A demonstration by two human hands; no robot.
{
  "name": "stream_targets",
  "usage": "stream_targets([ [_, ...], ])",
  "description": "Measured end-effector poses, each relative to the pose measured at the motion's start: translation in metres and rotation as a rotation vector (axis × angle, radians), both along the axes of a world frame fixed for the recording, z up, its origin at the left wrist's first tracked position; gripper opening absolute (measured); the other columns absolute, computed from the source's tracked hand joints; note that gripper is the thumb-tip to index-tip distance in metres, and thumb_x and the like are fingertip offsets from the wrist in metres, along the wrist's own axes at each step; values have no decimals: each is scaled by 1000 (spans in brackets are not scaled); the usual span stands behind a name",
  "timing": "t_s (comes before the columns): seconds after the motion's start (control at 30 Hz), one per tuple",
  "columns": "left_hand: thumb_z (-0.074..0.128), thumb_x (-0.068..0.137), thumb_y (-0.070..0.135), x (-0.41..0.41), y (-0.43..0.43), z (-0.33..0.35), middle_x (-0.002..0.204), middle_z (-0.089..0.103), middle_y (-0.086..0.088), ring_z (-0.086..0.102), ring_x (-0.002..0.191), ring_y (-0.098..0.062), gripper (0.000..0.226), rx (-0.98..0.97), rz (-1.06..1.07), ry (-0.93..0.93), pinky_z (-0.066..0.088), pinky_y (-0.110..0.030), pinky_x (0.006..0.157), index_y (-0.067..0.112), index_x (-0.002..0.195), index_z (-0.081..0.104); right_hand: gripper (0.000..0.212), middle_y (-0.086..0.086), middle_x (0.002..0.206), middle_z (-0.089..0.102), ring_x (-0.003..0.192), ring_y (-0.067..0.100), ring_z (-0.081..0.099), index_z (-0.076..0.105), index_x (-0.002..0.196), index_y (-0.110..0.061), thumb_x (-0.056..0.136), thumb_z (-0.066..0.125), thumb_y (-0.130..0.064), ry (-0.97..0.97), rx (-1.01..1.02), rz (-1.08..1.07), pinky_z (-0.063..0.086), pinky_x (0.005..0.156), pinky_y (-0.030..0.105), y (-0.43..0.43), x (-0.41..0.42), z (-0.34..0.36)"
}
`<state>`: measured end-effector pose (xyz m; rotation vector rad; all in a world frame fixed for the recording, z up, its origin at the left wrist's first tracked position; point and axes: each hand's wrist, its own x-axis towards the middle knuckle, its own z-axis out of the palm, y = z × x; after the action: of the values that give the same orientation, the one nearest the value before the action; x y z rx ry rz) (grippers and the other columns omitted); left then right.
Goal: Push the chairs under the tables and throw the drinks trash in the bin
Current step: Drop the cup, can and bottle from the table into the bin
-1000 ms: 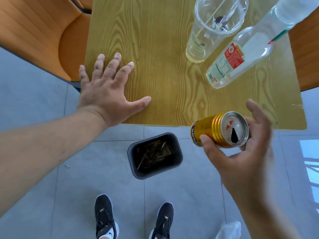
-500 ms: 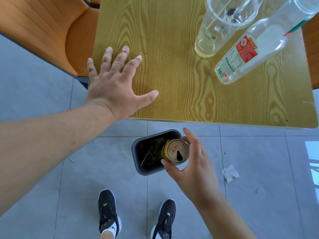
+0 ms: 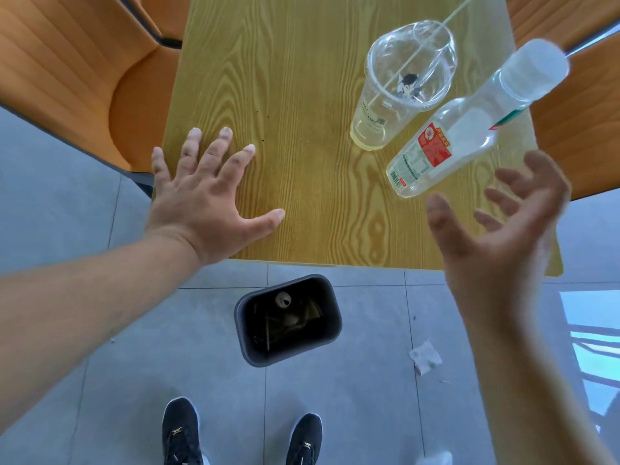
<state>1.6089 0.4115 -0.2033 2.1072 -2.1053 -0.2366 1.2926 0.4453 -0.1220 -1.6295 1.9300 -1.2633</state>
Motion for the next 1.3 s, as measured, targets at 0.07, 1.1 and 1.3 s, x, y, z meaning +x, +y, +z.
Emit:
stream_targets([
  [0.07,28,75,102,0,0,0,174,10,5,-1,160,-25,104,-1,0,-1,-3,-68,122,42,159,21,105,9,149,48,131,25,56,29,157,-12,79,85,-53,-41,69,28,53,103,49,-30,-3,8],
  [1.1,33,75,100,-1,0,3,174,12,3,-1,160,-29,103,29,6,13,-5,-68,122,40,158,23,71,-16,139,56,128,14,55,47,143,-38,83,83,-44,187,597,566,40,92,15,119,76,-148],
  [1.3,31,74,101,-1,0,2,174,12,3,-1,160,-29,103,28,7,11,-4,-69,122,41,158,23,70,0,135,58,123,29,56,52,146,-24,85,83,-37,344,676,648,54,93,44,111,82,-209],
])
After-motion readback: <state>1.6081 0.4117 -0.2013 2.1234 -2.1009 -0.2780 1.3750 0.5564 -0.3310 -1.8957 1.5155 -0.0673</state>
